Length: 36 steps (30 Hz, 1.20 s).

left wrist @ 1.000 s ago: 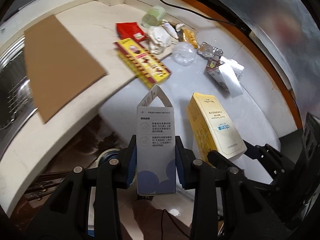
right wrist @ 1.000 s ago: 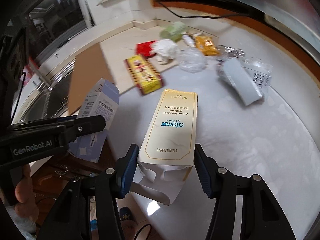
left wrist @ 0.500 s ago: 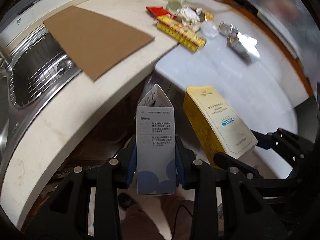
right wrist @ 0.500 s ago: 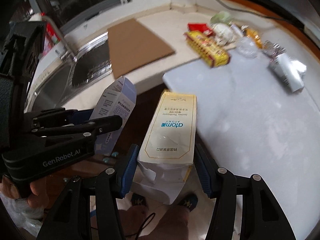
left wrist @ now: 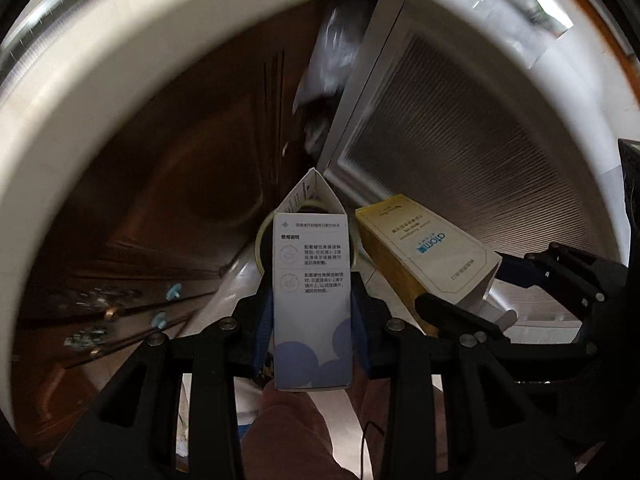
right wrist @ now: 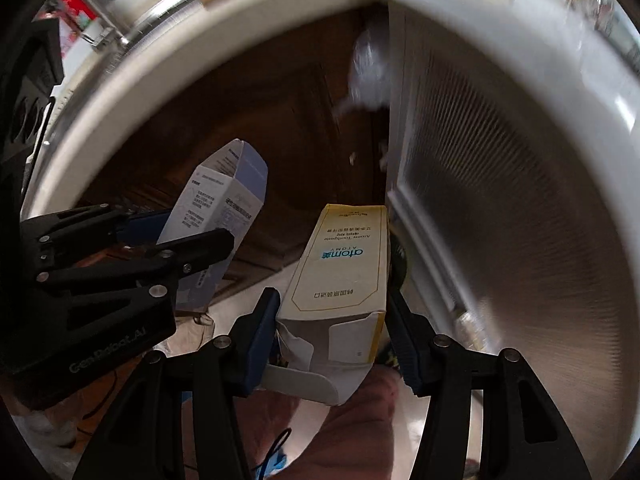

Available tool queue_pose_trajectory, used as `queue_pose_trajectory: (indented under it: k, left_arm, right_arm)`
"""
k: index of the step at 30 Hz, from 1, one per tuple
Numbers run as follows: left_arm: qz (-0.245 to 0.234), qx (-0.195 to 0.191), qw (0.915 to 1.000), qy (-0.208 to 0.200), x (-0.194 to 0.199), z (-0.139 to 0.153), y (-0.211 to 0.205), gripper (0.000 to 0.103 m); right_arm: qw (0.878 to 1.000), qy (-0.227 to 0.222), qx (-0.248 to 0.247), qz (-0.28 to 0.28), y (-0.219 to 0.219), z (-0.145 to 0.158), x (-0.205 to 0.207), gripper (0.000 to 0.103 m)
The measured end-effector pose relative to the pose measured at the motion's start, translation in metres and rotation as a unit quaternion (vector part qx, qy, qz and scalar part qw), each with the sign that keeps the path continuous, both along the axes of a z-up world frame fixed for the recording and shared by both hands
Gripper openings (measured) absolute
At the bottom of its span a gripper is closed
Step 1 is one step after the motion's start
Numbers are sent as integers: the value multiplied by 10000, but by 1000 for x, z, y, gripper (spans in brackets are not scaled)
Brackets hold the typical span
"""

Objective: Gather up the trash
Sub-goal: 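Carry both boxes down over the trash bin, then open both grippers to drop the boxes into the bin, then raise both grippers back toward the table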

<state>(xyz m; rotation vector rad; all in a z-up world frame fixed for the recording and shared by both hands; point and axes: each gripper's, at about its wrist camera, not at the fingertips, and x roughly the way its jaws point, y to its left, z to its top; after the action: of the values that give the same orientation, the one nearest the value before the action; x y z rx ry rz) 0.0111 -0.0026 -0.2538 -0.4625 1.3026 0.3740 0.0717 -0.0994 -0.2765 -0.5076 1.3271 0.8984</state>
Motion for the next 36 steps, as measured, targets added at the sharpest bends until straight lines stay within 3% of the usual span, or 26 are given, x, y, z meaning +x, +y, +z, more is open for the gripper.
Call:
queue_pose_trajectory:
  k: [11, 17, 20, 22, 24, 31, 36]
  left_arm:
    - [-219, 113, 9995, 196, 31, -132, 3, 31]
    - [-320, 87, 9992, 220, 53, -171, 9, 32]
    - [-265, 125, 9990, 351, 56, -184, 11, 52]
    - [-213, 119, 9990, 375, 56, -189, 14, 67]
    - [-173, 145, 9990, 391, 53, -190, 14, 70]
    - [-155, 305, 9986, 414, 43, -177, 14, 70]
    - [-154, 346, 9986, 374, 32, -151, 11, 70]
  right_arm:
    - [9998, -196, 1, 36, -1, -147, 15, 54]
    - [9999, -144, 75, -25, 4, -206, 36, 61]
    - [9998, -165, 80, -62, 6, -228, 42, 69]
    - [9998, -172, 48, -132, 5, -237, 45, 75]
    - [9996, -156, 49, -232, 3, -244, 47, 78]
    - [9987, -471, 82, -196, -6, -224, 40, 89]
    - [9992, -293, 131, -231, -2, -202, 39, 89]
